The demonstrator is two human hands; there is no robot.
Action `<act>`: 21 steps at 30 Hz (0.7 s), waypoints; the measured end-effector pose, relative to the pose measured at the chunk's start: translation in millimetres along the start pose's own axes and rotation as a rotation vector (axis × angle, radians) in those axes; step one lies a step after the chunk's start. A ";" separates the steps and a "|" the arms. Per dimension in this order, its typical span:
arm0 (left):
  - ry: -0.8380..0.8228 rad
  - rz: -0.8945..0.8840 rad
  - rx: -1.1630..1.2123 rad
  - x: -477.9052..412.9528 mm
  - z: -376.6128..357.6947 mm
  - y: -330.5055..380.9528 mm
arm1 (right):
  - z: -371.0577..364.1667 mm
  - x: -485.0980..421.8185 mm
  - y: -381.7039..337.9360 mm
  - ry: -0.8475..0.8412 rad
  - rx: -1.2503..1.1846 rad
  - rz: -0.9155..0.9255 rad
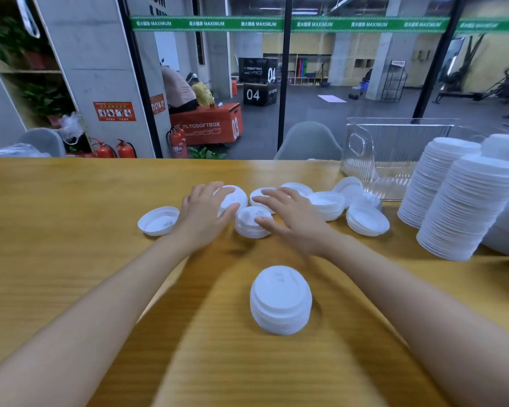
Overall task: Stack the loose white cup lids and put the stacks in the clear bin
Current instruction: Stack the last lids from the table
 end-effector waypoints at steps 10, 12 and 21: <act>-0.280 0.086 -0.200 -34.3 -46.6 -23.8 | -39.6 -21.1 26.4 -0.077 0.063 0.007; -0.250 0.032 -0.179 -25.3 -39.5 -15.9 | -28.6 -5.7 23.8 -0.012 0.042 0.039; -0.043 -0.218 0.000 -6.0 -5.5 51.7 | 27.8 65.3 63.9 0.307 0.179 -0.060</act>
Point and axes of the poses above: each hand's wrist, its own x-axis away from the middle knuckle, its own z-axis out of the back of the hand, y = z × x, the point moved 9 cm from there along -x, towards the middle knuckle, and after that the axes turned 11 degrees about x, right-handed, at the moved point
